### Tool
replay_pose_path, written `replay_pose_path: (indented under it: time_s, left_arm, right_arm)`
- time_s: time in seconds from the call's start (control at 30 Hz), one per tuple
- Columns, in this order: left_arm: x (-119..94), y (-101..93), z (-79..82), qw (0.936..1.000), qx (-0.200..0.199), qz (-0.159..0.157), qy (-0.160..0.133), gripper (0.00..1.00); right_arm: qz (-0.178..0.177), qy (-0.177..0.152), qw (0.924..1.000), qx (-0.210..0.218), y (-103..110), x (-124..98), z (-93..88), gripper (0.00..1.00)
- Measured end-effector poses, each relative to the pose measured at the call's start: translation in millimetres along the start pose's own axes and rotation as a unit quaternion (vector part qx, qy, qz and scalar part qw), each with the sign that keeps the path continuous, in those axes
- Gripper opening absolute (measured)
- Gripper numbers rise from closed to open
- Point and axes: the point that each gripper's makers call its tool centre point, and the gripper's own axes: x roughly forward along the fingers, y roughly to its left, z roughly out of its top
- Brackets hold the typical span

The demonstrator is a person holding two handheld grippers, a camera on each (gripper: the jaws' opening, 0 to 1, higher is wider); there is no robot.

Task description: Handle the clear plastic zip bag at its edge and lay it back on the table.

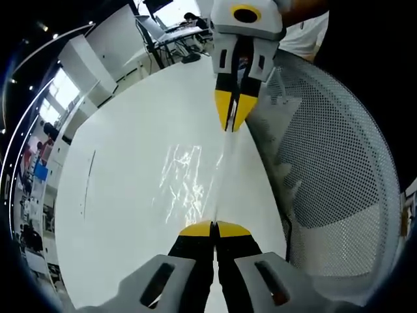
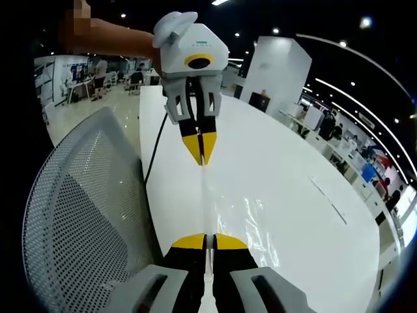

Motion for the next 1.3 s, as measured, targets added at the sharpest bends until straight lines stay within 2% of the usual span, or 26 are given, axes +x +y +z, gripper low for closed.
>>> replay_pose_path:
  time_s: [1.3]
  left_arm:
    - [-0.1,8.2,-5.8,0.9996,-0.024,0.014,0.0,0.0]
  right_arm:
    - [0.003,-0.004,1.0,-0.004,-3.2,-3.2,-0.8,0.0]
